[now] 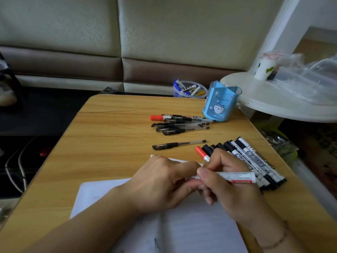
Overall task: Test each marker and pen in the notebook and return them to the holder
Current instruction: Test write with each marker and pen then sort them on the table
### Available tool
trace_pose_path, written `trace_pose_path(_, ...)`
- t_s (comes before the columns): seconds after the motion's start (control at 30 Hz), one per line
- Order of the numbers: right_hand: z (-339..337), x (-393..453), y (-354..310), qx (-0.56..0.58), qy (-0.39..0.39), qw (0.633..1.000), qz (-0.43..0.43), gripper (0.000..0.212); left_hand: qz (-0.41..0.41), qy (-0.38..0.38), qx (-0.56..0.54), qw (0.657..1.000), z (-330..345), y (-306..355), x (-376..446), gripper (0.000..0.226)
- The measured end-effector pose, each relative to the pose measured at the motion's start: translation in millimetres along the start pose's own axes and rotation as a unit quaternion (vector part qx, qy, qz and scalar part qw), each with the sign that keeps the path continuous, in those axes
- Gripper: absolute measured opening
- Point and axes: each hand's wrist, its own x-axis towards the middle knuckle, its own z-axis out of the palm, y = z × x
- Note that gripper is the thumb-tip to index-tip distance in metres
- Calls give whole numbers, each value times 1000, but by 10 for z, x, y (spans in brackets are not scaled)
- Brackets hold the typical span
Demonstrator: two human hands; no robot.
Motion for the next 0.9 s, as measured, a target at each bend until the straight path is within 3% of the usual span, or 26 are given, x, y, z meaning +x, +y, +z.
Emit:
trace_pose_path(0.23, -40, -30, -99, -34, -5, 999, -14, 22, 32, 49, -1, 998, -48, 46, -7, 34)
trace_pose_path(0.3, -54, -34, -132, -23, 45, 998, -27, 17, 17, 59, -8, 998, -53, 33, -34, 42)
trace_pose_path(0.4, -203, -32, -174, 22, 195, 981, -8, 22, -20, 112, -76, 991, -77, -28, -85, 41)
trace_pose_path(0.57, -279, -173, -32, -178, 267, 945, 56, 26, -78, 190, -138, 969, -67, -140, -80, 36)
trace_pose_path(0.7, -287, -163, 88, -231, 321, 917, 54, 36, -98, 172, -120, 973, -14, -207, -48, 40)
trace_pose_path(0.9, -294, -148, 145, -269, 310, 909, 66, 36, -117, 165, -135, 970, -10, -223, -36, 39)
